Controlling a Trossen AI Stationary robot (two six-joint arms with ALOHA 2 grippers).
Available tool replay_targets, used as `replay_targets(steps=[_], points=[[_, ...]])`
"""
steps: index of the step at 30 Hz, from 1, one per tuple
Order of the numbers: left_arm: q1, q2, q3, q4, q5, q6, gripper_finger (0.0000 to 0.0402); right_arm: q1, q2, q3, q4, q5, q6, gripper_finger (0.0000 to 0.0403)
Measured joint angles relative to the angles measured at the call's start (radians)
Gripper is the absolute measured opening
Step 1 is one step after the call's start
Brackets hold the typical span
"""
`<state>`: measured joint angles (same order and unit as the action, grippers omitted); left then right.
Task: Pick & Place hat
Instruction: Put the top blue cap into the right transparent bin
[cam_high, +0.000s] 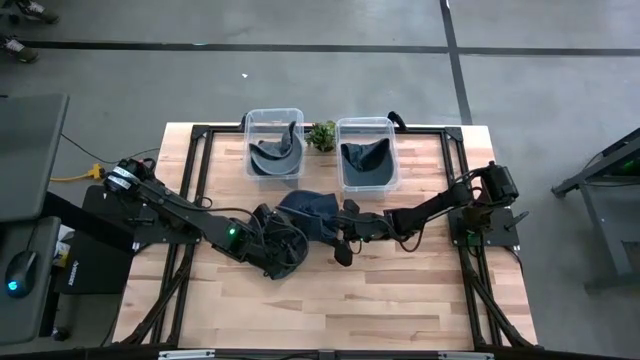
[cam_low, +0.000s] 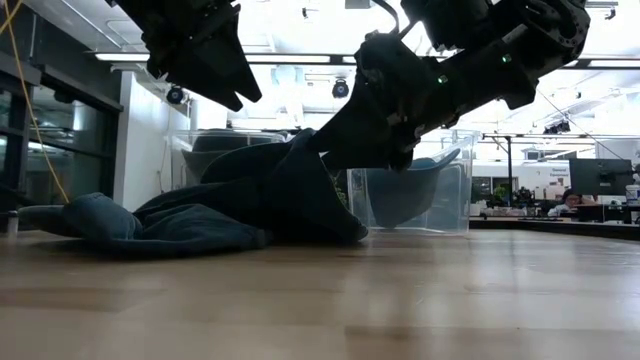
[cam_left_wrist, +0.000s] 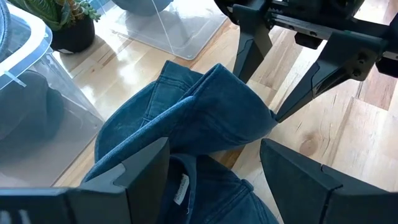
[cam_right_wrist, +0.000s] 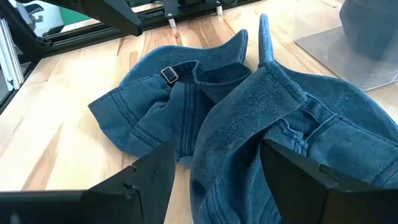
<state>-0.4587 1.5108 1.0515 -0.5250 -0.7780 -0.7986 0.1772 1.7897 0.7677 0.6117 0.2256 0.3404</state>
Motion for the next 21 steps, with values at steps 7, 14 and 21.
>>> replay_targets(steps=[7, 14, 21], points=[[0.000, 0.000, 0.000, 0.000, 0.000, -0.008, 0.0247, -0.004, 0.000, 0.000, 0.008, 0.010, 0.010, 0.0209], [0.000, 0.000, 0.000, -0.001, 0.000, -0.011, 0.0247, -0.015, 0.000, 0.003, 0.019, -0.016, 0.018, 0.0208], [0.000, 0.000, 0.000, -0.001, -0.001, -0.011, 0.0247, -0.016, 0.000, 0.004, 0.040, -0.027, 0.018, 0.0208]])
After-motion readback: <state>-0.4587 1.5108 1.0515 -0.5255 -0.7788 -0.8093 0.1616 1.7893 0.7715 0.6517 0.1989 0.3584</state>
